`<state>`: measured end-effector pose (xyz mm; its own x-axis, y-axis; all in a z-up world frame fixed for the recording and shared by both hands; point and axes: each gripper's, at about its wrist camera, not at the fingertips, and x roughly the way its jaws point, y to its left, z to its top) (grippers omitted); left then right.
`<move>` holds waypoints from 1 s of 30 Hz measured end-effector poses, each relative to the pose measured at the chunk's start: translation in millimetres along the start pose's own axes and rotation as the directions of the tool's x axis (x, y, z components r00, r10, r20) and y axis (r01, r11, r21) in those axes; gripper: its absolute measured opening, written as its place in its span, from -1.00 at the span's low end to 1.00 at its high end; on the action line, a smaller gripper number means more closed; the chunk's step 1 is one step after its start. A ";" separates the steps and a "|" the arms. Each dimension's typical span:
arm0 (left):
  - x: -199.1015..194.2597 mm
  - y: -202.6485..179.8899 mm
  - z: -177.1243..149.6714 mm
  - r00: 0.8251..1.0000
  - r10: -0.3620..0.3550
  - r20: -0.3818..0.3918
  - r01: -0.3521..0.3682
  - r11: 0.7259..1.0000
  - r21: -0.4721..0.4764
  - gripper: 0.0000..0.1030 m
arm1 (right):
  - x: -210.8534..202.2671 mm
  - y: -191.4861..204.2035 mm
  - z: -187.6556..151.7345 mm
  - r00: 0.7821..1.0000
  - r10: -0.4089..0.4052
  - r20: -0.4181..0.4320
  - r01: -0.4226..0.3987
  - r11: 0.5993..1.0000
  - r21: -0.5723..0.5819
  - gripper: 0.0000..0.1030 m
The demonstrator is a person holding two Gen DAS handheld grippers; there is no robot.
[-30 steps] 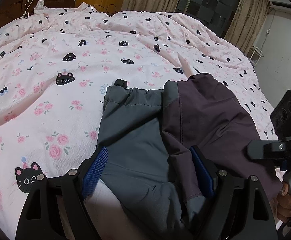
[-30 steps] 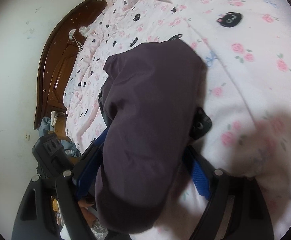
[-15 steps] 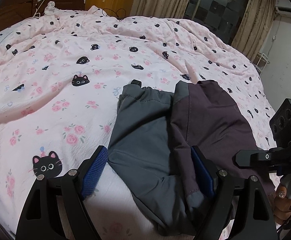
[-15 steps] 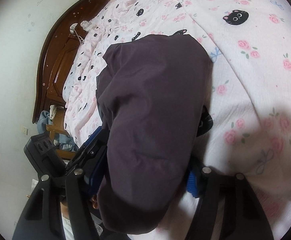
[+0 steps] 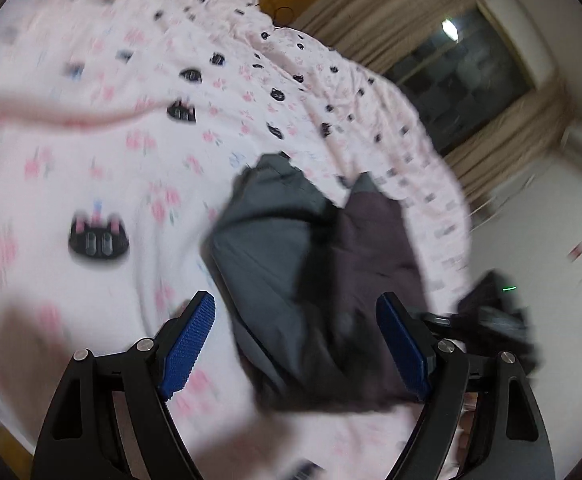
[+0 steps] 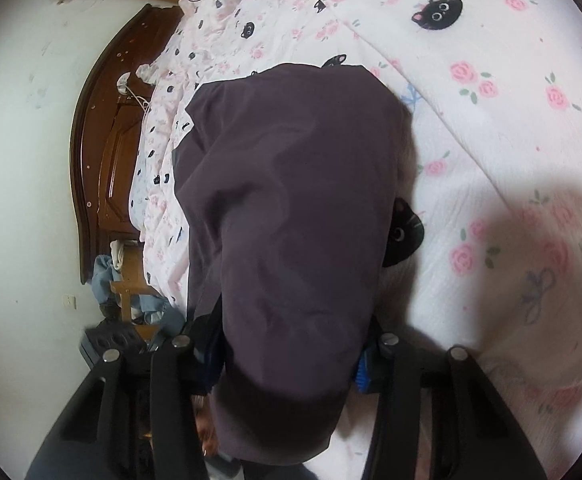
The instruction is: Fold clothes
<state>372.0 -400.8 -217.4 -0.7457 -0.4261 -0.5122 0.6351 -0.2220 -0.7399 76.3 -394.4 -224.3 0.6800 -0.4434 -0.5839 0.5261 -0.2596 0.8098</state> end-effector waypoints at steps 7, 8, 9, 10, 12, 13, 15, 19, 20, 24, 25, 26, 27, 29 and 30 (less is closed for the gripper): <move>9.2 7.8 -19.5 0.988 -0.145 -0.054 0.133 0.975 -0.179 0.77 | 1.0 3.2 3.9 1.000 -0.008 -0.011 0.009 1.000 0.019 -0.05; 10.5 9.0 -18.6 0.988 -0.147 -0.054 0.134 0.972 -0.191 0.77 | 0.9 2.0 3.8 1.000 -0.004 -0.012 0.004 1.000 0.024 -0.05; 11.8 10.3 -17.7 0.988 -0.148 -0.054 0.134 0.970 -0.203 0.77 | 0.0 0.0 3.1 1.000 0.001 -0.012 0.000 1.000 0.028 -0.05; 12.2 11.8 -17.1 0.987 -0.153 -0.051 0.139 0.966 -0.217 0.77 | -0.6 -1.7 2.9 1.000 0.007 -0.012 -0.006 0.999 0.034 -0.05; 12.0 14.4 -16.5 0.986 -0.165 -0.038 0.151 0.958 -0.243 0.77 | -1.9 -4.8 3.1 1.000 0.016 -0.012 -0.015 0.999 0.044 -0.05; 13.0 14.7 -16.4 0.987 -0.158 -0.035 0.145 0.958 -0.249 0.77 | -2.1 -5.7 3.5 1.000 0.021 -0.013 -0.021 0.999 0.049 -0.05; 17.5 14.9 -15.7 0.991 -0.130 -0.038 0.116 0.959 -0.257 0.77 | -2.2 -7.2 4.3 1.000 0.027 -0.016 -0.026 0.998 0.054 -0.05; 29.5 11.4 -10.5 0.996 -0.057 -0.068 0.035 0.959 -0.282 0.77 | -1.7 -8.2 7.1 0.999 0.031 -0.023 -0.029 0.998 0.062 -0.05; 31.3 9.6 -10.0 0.997 -0.039 -0.072 0.016 0.957 -0.291 0.77 | -1.8 -9.0 7.8 0.999 0.034 -0.024 -0.032 0.997 0.067 -0.05; 33.9 3.9 -11.2 0.997 -0.005 -0.073 -0.023 0.926 -0.377 0.94 | -1.9 -14.6 10.8 0.998 0.056 -0.034 -0.052 0.993 0.102 -0.06; 37.4 2.1 -8.6 0.996 -0.011 -0.084 -0.024 0.917 -0.399 0.97 | -2.1 -15.9 11.5 0.998 0.060 -0.037 -0.055 0.992 0.110 -0.06; 40.7 0.8 -6.2 0.996 -0.014 -0.093 -0.026 0.911 -0.412 0.97 | -2.2 -16.3 12.4 0.997 0.060 -0.041 -0.055 0.992 0.114 -0.06; 43.5 0.1 -4.2 0.995 -0.016 -0.098 -0.027 0.908 -0.418 0.97 | -2.2 -16.5 13.1 0.997 0.060 -0.044 -0.055 0.992 0.116 -0.06; 49.6 -2.8 1.1 0.994 -0.019 -0.107 -0.028 0.909 -0.416 0.96 | -1.7 -15.6 13.7 0.997 0.055 -0.048 -0.049 0.992 0.115 -0.06; 51.6 -4.8 4.1 0.994 -0.018 -0.105 -0.026 0.916 -0.401 0.91 | -1.5 -15.4 13.8 0.997 0.053 -0.049 -0.047 0.992 0.114 -0.06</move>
<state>331.3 -425.3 -238.5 -0.7744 -0.3271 -0.5416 0.5199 0.1590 -0.8393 60.1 -401.6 -235.1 0.7312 -0.4140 -0.5422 0.4315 -0.3349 0.8377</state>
